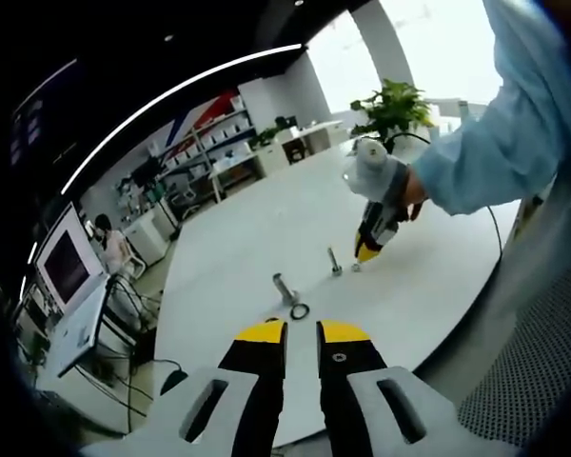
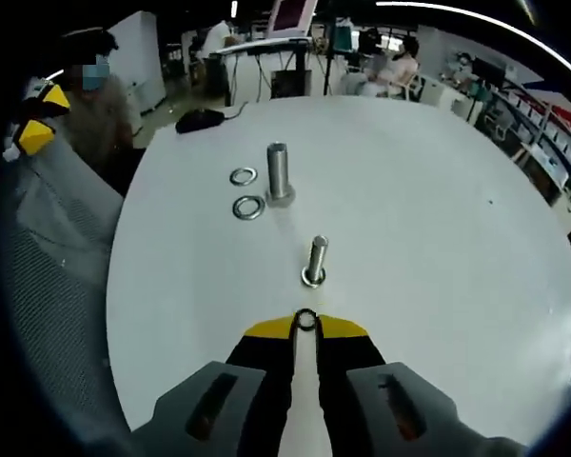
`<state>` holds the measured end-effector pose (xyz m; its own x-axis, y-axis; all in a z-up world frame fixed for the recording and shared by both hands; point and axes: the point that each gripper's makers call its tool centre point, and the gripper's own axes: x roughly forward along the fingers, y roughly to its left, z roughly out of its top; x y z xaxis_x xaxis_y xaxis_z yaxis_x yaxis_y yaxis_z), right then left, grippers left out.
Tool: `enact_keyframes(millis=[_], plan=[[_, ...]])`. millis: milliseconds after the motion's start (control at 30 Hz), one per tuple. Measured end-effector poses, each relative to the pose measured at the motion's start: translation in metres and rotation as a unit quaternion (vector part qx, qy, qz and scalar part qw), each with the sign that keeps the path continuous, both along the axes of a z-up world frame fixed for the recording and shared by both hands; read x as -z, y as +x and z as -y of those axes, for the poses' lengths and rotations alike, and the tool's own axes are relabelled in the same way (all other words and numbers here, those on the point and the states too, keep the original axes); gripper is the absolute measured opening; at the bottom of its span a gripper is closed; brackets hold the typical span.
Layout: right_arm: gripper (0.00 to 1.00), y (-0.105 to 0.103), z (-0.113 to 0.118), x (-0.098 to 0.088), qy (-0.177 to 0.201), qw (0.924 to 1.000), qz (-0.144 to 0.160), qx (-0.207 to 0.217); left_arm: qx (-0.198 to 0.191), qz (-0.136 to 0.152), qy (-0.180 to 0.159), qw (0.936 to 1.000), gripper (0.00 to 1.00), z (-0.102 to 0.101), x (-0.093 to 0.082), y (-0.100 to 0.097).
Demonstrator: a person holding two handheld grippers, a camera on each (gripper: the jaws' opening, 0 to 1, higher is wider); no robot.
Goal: Place the washer onto the threaded stud by aligning its center hole with the stud, sliding it down to the base, and recovering from edge contact or off-axis alignment until the washer reaches the visible bottom stop.
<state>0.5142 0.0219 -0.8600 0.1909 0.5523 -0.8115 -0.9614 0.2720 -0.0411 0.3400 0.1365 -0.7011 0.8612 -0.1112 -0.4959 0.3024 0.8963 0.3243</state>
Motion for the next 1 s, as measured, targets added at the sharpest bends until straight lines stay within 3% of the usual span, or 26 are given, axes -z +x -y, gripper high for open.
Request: enact_keyframes(millis=[233, 367, 400, 467, 567, 667, 1000], plan=[[0.1, 0.009, -0.005, 0.008, 0.0, 0.9999, 0.001, 0.012, -0.002, -0.003, 0.001, 1.0, 0.1, -0.001, 0.001, 0.0], [0.1, 0.01, -0.008, 0.015, -0.016, 0.9998, 0.007, -0.002, -0.002, -0.004, 0.001, 1.0, 0.1, -0.001, 0.002, 0.0], [0.08, 0.013, -0.016, 0.016, 0.005, 0.9997, 0.017, -0.016, -0.002, -0.004, 0.001, 1.0, 0.1, -0.001, 0.002, 0.0], [0.06, 0.013, -0.011, 0.016, -0.004, 1.0, -0.005, 0.004, -0.002, -0.005, 0.001, 1.0, 0.1, -0.001, 0.002, 0.0], [0.06, 0.014, -0.012, 0.015, -0.011, 0.9998, 0.012, -0.009, -0.003, -0.005, 0.001, 1.0, 0.1, -0.001, 0.002, 0.0], [0.05, 0.014, -0.011, 0.014, -0.01, 0.9999, 0.002, 0.006, -0.002, -0.006, 0.001, 1.0, 0.1, -0.001, 0.002, 0.0], [0.05, 0.023, -0.008, -0.02, 0.049, 0.9979, 0.005, 0.042, 0.0, -0.009, 0.003, 1.0, 0.1, -0.001, 0.003, 0.0]])
